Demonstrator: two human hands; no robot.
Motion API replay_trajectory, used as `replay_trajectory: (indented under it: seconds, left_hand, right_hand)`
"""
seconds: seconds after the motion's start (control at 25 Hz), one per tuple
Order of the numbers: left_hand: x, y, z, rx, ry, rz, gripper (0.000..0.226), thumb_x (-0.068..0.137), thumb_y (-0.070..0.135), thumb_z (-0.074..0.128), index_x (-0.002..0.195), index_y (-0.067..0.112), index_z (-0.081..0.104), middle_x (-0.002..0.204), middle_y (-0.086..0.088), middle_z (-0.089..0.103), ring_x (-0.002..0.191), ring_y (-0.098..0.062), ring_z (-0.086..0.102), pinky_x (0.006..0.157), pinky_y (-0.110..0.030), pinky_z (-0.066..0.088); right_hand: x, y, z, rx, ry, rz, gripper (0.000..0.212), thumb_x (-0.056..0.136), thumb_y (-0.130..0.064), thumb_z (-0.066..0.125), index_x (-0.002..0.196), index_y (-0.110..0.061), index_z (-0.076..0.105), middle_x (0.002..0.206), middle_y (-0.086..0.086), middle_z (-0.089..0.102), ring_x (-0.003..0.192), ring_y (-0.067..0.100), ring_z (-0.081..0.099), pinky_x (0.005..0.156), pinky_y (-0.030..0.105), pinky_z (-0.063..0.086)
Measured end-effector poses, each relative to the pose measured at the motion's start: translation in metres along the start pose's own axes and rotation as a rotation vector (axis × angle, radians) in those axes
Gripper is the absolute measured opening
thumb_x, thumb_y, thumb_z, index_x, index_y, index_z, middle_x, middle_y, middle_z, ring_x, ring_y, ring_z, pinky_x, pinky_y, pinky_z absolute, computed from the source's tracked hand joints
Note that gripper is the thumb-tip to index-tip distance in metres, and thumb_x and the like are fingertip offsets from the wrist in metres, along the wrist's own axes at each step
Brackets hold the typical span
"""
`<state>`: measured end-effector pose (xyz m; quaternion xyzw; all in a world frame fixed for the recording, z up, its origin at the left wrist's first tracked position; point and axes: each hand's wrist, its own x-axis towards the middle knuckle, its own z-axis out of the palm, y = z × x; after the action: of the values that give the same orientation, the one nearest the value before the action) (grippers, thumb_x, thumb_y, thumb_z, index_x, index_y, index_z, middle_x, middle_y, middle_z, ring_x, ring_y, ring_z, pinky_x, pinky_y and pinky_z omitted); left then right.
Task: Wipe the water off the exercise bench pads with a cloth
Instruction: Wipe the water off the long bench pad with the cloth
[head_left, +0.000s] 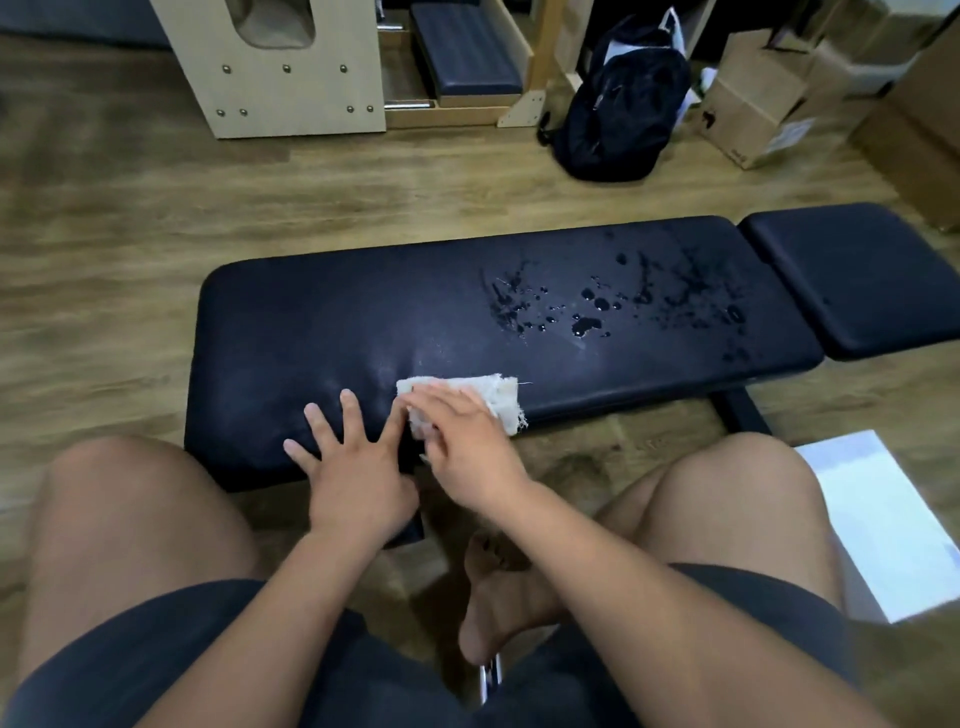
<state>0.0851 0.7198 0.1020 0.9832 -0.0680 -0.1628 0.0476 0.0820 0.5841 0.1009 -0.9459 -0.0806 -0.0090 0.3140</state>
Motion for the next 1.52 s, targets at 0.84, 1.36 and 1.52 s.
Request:
replay_trajectory:
  seconds: [0.84,1.36,1.52]
  left_hand:
    - [0.073,-0.015,-0.001,-0.036,0.327,0.398,0.063,0.092,0.054,0.03,0.142,0.019,0.048,0.154,-0.01,0.037,0.148,-0.026,0.022,0.117,-0.065,0.005]
    - [0.076,-0.015,0.006,-0.121,0.396,0.325,0.06,0.09,0.049,0.042,0.135,0.013,0.058,0.146,-0.01,0.05,0.144,-0.027,0.034,0.119,-0.06,0.014]
    - [0.077,-0.014,0.008,-0.085,0.461,0.342,0.055,0.087,0.042,0.047,0.129,0.01,0.063,0.14,-0.013,0.055,0.138,-0.03,0.042,0.115,-0.064,0.018]
  right_hand:
    - [-0.026,0.09,-0.062,-0.369,-0.116,0.207,0.047,0.102,-0.035,0.036,0.148,-0.033,0.028,0.159,0.003,0.018,0.146,0.036,0.004,0.12,0.044,0.01]
    - [0.119,0.116,-0.078,-0.336,-0.126,0.138,0.046,0.096,-0.005,0.04,0.136,-0.024,0.053,0.151,0.003,0.038,0.143,0.037,0.023,0.113,0.04,0.03]
    - [0.171,0.126,-0.087,-0.353,-0.155,0.115,0.05,0.088,0.002,0.039,0.127,-0.02,0.061,0.137,0.005,0.055,0.131,0.033,0.042,0.11,0.032,0.031]
